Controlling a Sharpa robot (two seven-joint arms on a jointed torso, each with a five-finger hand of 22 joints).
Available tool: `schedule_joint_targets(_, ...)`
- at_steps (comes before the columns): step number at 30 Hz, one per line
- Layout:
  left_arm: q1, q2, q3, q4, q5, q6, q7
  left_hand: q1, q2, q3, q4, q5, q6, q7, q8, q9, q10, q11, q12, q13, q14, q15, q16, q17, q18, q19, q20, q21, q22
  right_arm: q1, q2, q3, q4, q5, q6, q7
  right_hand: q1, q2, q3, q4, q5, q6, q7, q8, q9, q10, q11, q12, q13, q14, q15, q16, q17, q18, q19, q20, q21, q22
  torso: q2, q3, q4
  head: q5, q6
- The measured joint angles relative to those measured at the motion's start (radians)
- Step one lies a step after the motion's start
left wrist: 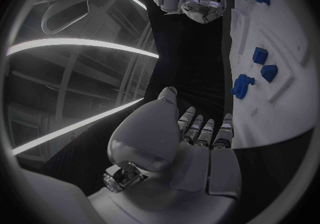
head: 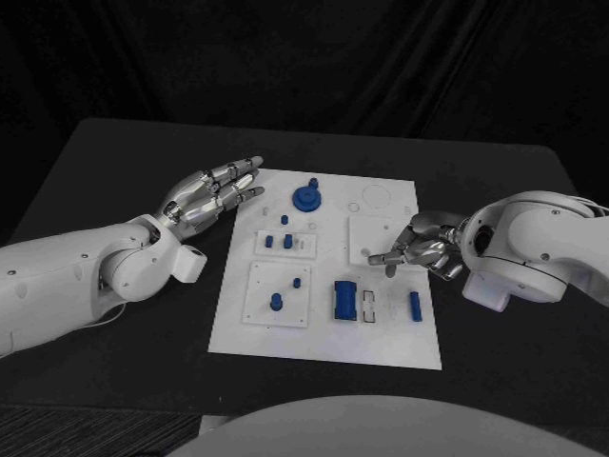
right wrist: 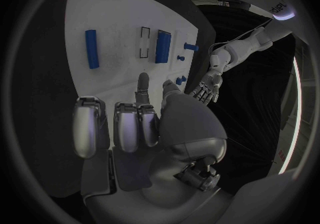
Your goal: Assemble the parts on the task board
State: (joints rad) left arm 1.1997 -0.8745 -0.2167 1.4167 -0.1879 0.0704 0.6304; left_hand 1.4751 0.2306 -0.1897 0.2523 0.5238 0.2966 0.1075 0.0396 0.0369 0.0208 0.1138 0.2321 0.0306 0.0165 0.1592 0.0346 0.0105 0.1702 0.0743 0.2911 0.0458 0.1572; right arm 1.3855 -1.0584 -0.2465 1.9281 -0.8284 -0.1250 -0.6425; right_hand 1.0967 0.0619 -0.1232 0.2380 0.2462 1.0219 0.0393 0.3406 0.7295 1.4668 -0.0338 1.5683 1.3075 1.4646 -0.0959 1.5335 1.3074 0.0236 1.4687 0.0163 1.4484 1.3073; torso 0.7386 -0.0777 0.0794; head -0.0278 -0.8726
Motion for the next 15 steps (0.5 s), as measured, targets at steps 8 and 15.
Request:
schedule_joint_targets(8,0.0,0.0,0.0,0.0,0.0,0.0,-0.001,0.0,0.0,0.0,0.0,0.004,0.0,0.0,0.0,0.0,0.0,0.0,0.004,0.0,0.0,0.0,0.0,0.0,0.0,0.0,0.0,0.0,0.0,-0.016,-0.028,0.0,0.007,-0.15,0.086,-0.023,0.008,-0.002,-0.009,0.001,-0.055,0.032,-0.011,0.01,-0.002,0.0,0.0,0.0,0.0,-0.001,-0.007,0.0,0.0,0.0,-0.004,-0.004,-0.01,0.0,0.004,0.0007,0.0005,-0.004,0.0)
schedule_joint_targets(15,0.0,-0.006,0.0,0.003,0.0,0.0,-0.002,0.0,0.0,0.0,0.0,0.004,0.004,0.004,0.0,0.001,0.004,0.004,0.004,0.001,0.0,0.0,0.0,0.0,0.0,0.0,0.0,0.0,0.0,-0.031,-0.068,0.0,0.047,-0.371,0.137,-0.032,-0.009,0.0,-0.033,0.021,-0.084,0.051,-0.019,0.01,-0.008,0.0,0.0,0.0,0.0,0.003,-0.011,0.0,0.0,0.0,0.0,-0.007,-0.016,0.0,0.004,0.001,0.0006,0.0,0.0)
